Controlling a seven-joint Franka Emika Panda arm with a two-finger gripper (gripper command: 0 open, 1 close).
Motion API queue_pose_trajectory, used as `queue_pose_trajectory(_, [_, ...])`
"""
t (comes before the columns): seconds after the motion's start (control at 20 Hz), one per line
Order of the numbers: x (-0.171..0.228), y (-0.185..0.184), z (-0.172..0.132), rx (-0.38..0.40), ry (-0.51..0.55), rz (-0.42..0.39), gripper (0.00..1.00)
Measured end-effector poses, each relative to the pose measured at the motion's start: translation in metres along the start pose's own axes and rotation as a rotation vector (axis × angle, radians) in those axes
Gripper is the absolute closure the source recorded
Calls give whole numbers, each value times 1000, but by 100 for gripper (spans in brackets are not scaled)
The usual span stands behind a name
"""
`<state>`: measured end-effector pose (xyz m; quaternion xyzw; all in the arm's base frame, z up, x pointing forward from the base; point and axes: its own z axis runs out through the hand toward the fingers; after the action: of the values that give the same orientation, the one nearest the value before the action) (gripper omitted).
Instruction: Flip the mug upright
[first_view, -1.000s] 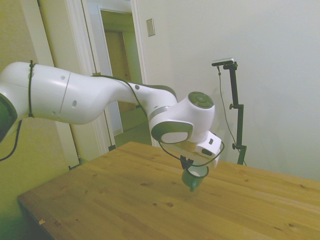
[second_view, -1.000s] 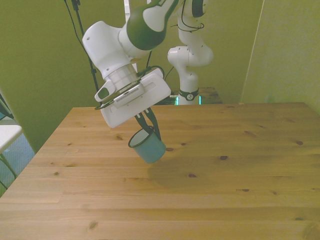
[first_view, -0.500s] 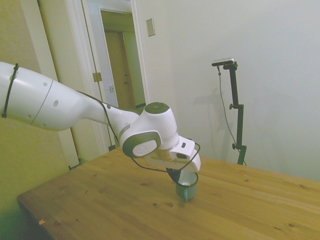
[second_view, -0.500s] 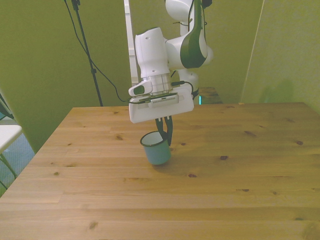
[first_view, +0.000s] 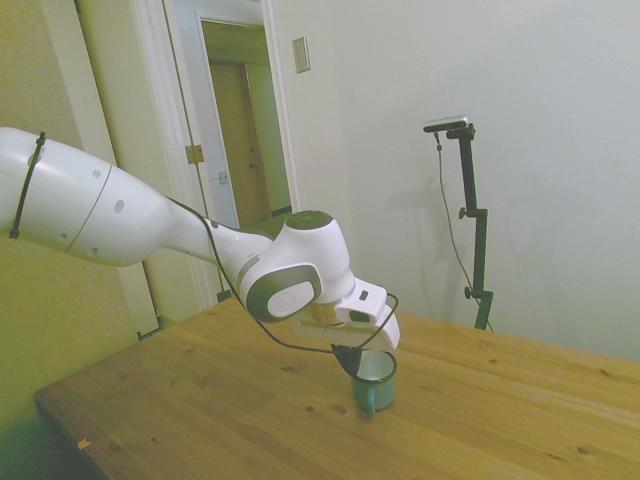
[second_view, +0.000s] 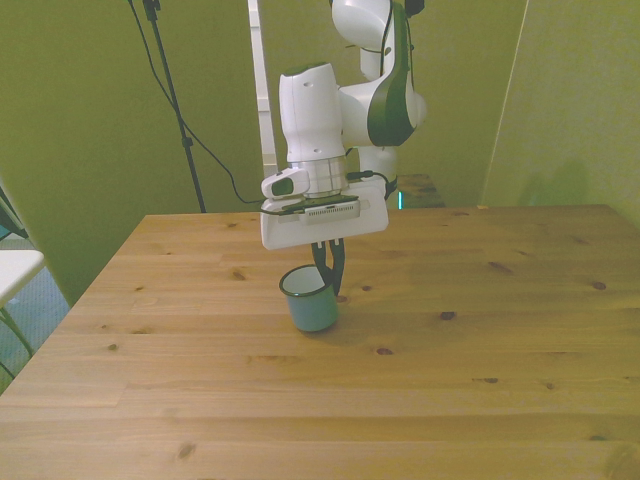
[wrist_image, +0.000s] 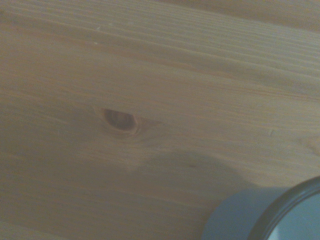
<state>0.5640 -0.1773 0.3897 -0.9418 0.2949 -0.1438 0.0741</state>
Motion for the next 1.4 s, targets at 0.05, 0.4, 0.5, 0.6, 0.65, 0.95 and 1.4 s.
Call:
queue_pose_trajectory(0.05, [0,0,1,-1,0,5,0])
queue_pose_trajectory(0.4, [3,1,7,-4,14,36,0])
queue_pose_trajectory(0.5, [4,1,7,-4,15,39,0])
queue_pose_trajectory(0.6, [4,0,6,-4,15,41,0])
queue_pose_trajectory(0.65, [4,0,6,-3,16,42,0])
queue_pose_trajectory(0.95, [10,-2,-1,3,34,41,0])
queue_pose_trajectory(1.4, [6,-2,-70,85,117,60,0])
